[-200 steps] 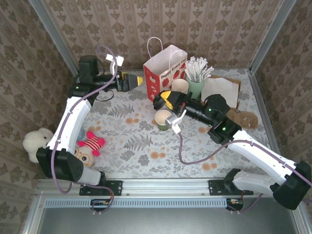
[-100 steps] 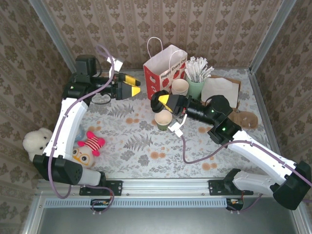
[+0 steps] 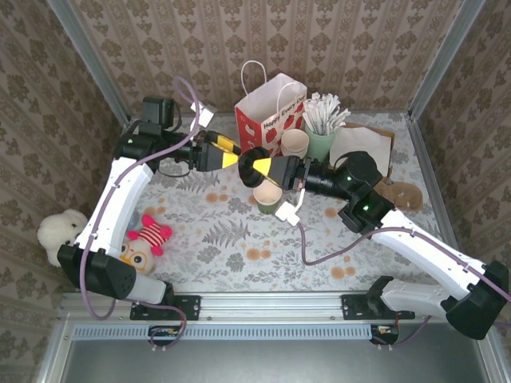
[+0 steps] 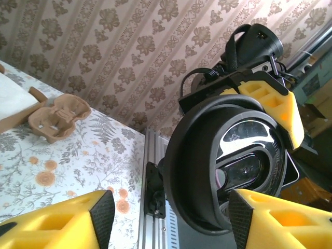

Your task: Pack the takeout coffee

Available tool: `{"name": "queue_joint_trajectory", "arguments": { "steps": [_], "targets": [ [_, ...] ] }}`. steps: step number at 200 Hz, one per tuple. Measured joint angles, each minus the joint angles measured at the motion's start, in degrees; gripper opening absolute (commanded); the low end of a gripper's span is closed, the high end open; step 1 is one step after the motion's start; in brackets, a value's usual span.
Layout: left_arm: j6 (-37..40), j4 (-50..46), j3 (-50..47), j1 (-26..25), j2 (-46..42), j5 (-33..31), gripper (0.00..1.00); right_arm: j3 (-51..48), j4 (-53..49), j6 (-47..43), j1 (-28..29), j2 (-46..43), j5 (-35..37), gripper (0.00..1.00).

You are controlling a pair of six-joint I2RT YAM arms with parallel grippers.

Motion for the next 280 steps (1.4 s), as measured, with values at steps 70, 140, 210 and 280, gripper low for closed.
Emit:
{"name": "queue_joint_trajectory", "arguments": {
  "steps": [70, 140, 210, 280],
  "targets": [
    [9.27, -7.93, 1.36, -2.19, 0.09, -5.86, 0.43, 1.92, -4.07, -0.02, 0.28, 2.14, 0.24, 0.00],
    [17.07, -16.15, 4.57, -2.84, 1.84, -8.20, 0.23, 3.32, -7.02, -0.46, 0.61, 3.37, 0.48, 0.00],
    [16.59, -14.73, 4.37, -2.67, 2.29, -6.49, 0.00, 4.70, -9.64, -2.01, 0.72, 3.58, 0.31, 0.00],
    [8.79, -2.62, -3.19, -3.10, -1.68, -17.90, 0.00, 4.70, -15.45, 10.88, 0.92, 3.58, 10.32, 0.74]
  ]
}}
